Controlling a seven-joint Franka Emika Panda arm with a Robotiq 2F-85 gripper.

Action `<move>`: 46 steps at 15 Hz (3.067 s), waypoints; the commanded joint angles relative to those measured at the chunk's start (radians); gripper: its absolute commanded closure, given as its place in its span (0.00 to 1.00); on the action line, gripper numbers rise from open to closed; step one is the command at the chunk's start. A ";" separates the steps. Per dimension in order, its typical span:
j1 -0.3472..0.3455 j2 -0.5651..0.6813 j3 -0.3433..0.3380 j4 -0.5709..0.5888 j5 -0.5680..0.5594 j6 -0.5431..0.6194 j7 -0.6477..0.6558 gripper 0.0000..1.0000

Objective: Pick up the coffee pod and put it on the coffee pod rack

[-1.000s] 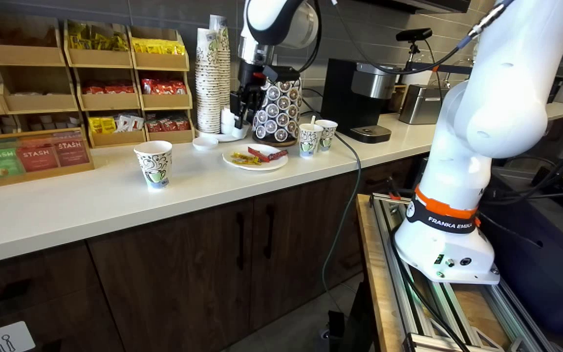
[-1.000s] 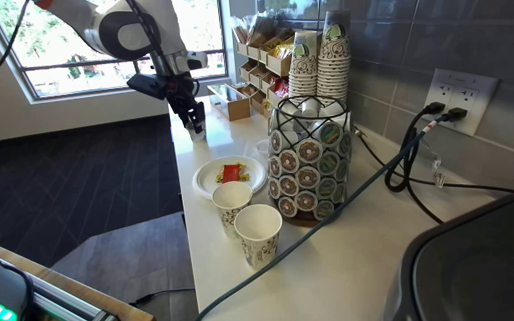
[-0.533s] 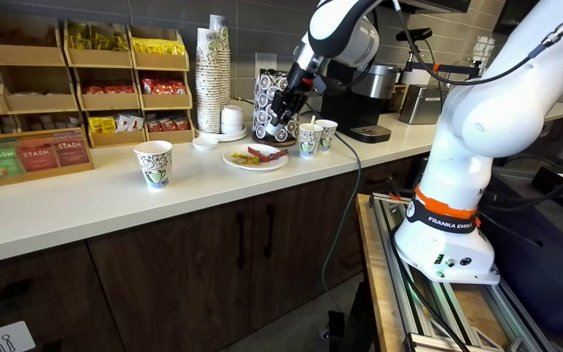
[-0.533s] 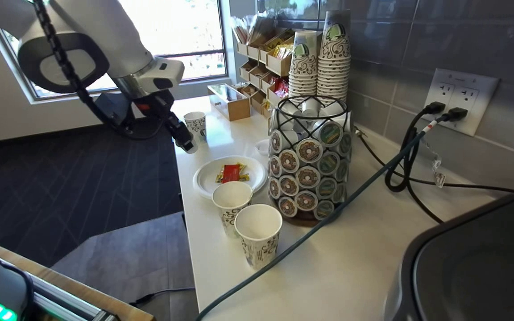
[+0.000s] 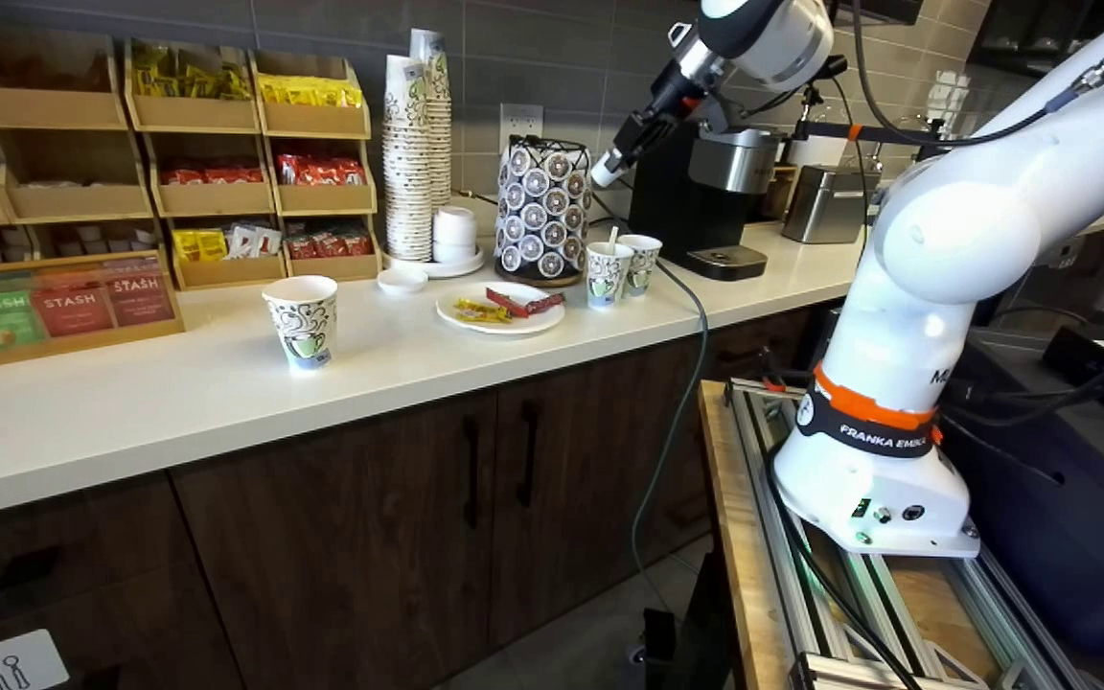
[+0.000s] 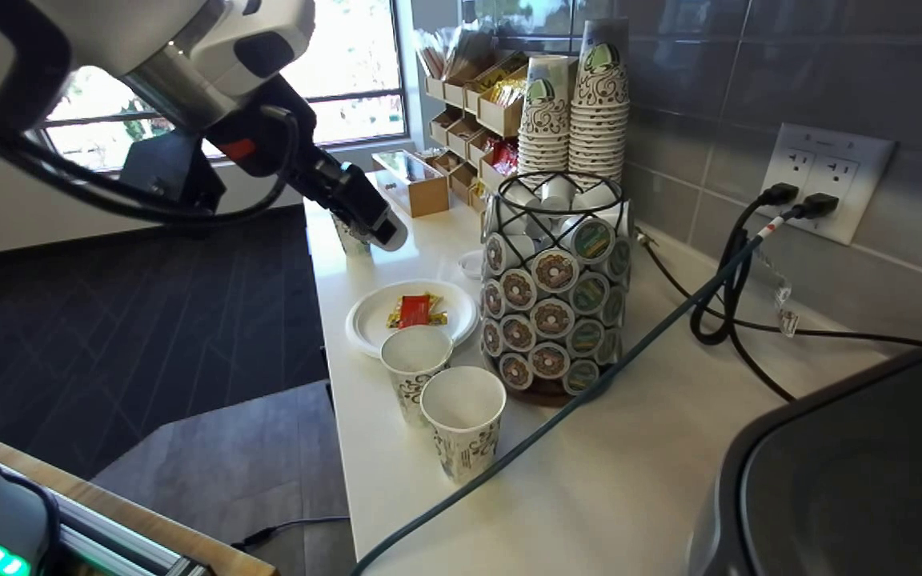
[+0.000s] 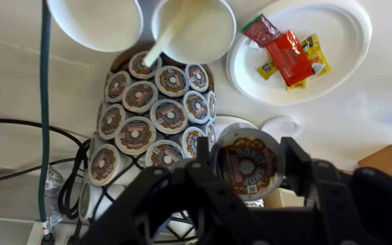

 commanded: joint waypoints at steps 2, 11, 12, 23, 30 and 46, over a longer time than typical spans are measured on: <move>0.003 -0.040 -0.040 0.000 -0.022 -0.017 -0.007 0.46; 0.014 -0.019 -0.014 0.000 -0.021 -0.015 0.012 0.46; 0.014 -0.020 -0.014 0.000 -0.021 -0.015 0.012 0.46; 0.250 0.080 -0.327 0.082 0.021 0.157 -0.245 0.71; 0.408 0.129 -0.493 0.155 0.047 0.193 -0.223 0.71; 0.518 0.100 -0.612 0.213 0.090 0.209 -0.143 0.71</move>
